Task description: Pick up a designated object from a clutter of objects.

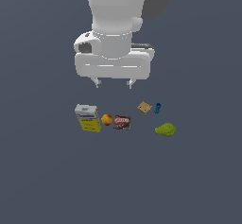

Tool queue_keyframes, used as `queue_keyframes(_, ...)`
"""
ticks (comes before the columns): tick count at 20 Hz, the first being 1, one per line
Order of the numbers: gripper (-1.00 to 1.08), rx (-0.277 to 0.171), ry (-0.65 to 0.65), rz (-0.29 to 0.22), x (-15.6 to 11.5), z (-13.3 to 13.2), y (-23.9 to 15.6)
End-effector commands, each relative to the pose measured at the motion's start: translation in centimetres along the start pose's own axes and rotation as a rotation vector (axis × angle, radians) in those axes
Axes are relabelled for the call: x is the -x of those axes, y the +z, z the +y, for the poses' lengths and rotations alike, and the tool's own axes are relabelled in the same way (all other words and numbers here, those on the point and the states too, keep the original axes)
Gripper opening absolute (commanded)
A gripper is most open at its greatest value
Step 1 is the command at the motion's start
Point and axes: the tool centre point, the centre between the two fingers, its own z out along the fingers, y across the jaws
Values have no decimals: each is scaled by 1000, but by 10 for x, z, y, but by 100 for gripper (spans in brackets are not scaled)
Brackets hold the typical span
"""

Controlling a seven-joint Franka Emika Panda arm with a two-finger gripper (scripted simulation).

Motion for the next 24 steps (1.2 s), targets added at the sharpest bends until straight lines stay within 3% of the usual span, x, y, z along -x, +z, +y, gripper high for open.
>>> queue_keyframes(1,100,0,0,0,0,0,0)
queue_keyframes(12,100,-14,5,16,-1,-19,-14)
queue_keyframes(24,100,-10,58,9,3,-32,12)
